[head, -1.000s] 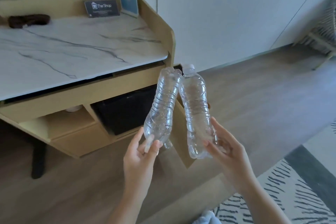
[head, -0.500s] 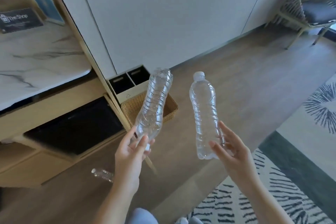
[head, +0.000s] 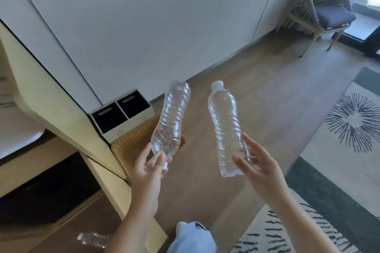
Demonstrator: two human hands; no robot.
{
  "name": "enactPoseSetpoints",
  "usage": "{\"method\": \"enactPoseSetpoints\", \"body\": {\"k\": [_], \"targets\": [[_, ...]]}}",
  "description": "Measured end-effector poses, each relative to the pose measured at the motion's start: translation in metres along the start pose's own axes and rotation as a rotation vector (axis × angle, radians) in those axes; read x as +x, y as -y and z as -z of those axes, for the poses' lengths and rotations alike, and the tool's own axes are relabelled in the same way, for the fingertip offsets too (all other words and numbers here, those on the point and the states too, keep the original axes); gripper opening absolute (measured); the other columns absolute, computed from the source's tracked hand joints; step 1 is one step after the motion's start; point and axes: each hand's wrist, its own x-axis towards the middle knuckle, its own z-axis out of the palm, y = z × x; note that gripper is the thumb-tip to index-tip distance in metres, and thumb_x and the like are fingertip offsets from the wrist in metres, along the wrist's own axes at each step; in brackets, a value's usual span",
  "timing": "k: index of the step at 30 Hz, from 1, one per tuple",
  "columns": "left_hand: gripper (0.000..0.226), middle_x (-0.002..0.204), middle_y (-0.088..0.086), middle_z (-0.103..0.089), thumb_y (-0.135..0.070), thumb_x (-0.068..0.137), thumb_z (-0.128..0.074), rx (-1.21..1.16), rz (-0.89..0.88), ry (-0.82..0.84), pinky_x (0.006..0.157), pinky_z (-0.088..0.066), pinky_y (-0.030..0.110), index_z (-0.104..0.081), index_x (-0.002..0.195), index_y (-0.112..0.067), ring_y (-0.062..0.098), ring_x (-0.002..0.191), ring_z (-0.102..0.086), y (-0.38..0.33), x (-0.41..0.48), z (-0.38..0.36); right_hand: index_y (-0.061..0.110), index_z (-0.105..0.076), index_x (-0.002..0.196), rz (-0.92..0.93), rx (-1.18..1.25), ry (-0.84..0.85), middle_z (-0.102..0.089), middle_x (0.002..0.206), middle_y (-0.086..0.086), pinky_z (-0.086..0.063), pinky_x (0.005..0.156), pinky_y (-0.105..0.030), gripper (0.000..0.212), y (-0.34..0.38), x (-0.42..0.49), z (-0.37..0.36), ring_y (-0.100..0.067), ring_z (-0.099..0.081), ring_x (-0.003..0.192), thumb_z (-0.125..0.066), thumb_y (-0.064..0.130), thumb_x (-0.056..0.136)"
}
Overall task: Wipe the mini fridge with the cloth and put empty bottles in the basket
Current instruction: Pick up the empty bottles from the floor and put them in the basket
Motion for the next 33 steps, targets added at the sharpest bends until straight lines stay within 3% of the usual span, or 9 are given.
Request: {"method": "enactPoseSetpoints", "body": {"k": [3,10,13,16,20,24,27,33], "targets": [[0.044,0.107,0.003,-0.068,-0.013,0.088,-0.058,-0.002,-0.018,0.013,0.079,-0.050,0.029,-0.046,0.130,-0.022,0.010,0.090,-0.068,-0.014,0.037,-0.012,0.052,-0.044,0.117,0.017,-0.030,0.025,-0.058,0.110,0.019,-0.040,0.071,-0.001,0.053,0.018,0.038,-0.012,-0.003,-0.057,0.096,-0.070,0.033,0.075],[0.046,0.108,0.005,-0.067,-0.011,0.088,-0.057,-0.027,0.003,-0.091,0.082,-0.050,0.032,-0.045,0.131,-0.020,0.015,0.093,-0.067,-0.019,0.100,-0.007,0.047,-0.047,0.119,0.006,-0.065,0.106,-0.061,0.110,0.011,-0.042,0.077,-0.015,0.052,0.025,0.110,-0.048,-0.009,-0.058,0.093,-0.070,0.029,0.077],[0.046,0.110,0.006,-0.067,-0.011,0.088,-0.057,-0.034,0.051,-0.182,0.076,-0.049,0.027,-0.045,0.131,-0.020,0.015,0.094,-0.067,-0.010,0.124,0.003,0.043,-0.048,0.123,-0.008,-0.084,0.169,-0.061,0.110,0.009,-0.041,0.076,-0.018,0.052,0.020,0.146,-0.067,-0.009,-0.059,0.093,-0.070,0.026,0.078],[0.047,0.116,0.011,-0.064,-0.014,0.087,-0.059,-0.046,0.089,-0.308,0.084,-0.049,0.031,-0.047,0.132,-0.021,0.018,0.096,-0.065,-0.004,0.152,0.015,0.037,-0.051,0.125,-0.024,-0.101,0.237,-0.062,0.105,0.009,-0.042,0.073,-0.012,0.053,0.015,0.189,-0.089,-0.008,-0.058,0.089,-0.070,0.024,0.078],[0.042,0.119,0.015,-0.060,-0.014,0.087,-0.060,-0.084,0.121,-0.482,0.088,-0.048,0.034,-0.050,0.126,-0.025,0.023,0.098,-0.062,-0.002,0.196,0.014,0.036,-0.049,0.127,-0.027,-0.133,0.372,-0.061,0.110,0.005,-0.041,0.076,-0.020,0.054,0.013,0.259,-0.123,-0.011,-0.058,0.090,-0.070,0.027,0.078],[0.042,0.117,0.014,-0.060,-0.013,0.087,-0.059,-0.131,0.134,-0.624,0.083,-0.048,0.030,-0.049,0.126,-0.027,0.017,0.091,-0.061,-0.004,0.247,-0.004,0.027,-0.046,0.131,-0.022,-0.196,0.523,-0.058,0.099,0.010,-0.040,0.065,-0.008,0.057,0.012,0.337,-0.160,-0.002,-0.056,0.087,-0.069,0.029,0.079],[0.045,0.121,0.012,-0.059,-0.013,0.088,-0.058,-0.183,0.164,-0.691,0.078,-0.047,0.025,-0.047,0.131,-0.025,0.018,0.099,-0.061,0.001,0.286,-0.016,0.025,-0.046,0.130,-0.055,-0.230,0.631,-0.055,0.091,0.015,-0.040,0.053,-0.003,0.054,0.004,0.390,-0.189,0.002,-0.055,0.081,-0.068,0.025,0.081],[0.045,0.122,0.009,-0.058,-0.013,0.088,-0.058,-0.241,0.245,-0.794,0.079,-0.047,0.023,-0.047,0.130,-0.025,0.014,0.102,-0.060,0.046,0.357,-0.013,0.023,-0.044,0.132,-0.126,-0.318,0.773,-0.061,0.101,0.002,-0.044,0.066,-0.020,0.058,-0.055,0.457,-0.256,-0.008,-0.060,0.087,-0.067,0.032,0.080]]}}
